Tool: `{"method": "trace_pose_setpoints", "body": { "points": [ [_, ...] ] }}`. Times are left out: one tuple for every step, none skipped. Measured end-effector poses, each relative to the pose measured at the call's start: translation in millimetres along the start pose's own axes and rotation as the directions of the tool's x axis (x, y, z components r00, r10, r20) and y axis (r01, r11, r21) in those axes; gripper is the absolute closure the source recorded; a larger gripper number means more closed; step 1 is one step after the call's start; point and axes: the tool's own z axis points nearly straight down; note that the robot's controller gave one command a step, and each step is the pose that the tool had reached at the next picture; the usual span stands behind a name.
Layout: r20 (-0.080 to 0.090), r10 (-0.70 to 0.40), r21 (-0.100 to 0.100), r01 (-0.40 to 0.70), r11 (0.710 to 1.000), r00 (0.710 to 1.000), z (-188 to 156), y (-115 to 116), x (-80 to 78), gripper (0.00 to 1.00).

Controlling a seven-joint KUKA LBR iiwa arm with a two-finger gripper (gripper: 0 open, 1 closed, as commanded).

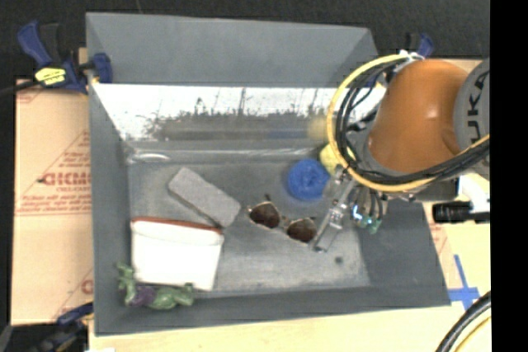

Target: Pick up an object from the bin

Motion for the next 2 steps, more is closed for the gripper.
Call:
{"method": "trace_pose_setpoints", "body": {
  "points": [
    [0.005, 0.189, -0.003, -0.189, 0.982, 0.982, 18, 21, -15.2, 0.00],
    [0.006, 0.101, -0.001, -0.101, 0.995, 0.995, 42, 23, 7.3, 0.00]
  ]
}}
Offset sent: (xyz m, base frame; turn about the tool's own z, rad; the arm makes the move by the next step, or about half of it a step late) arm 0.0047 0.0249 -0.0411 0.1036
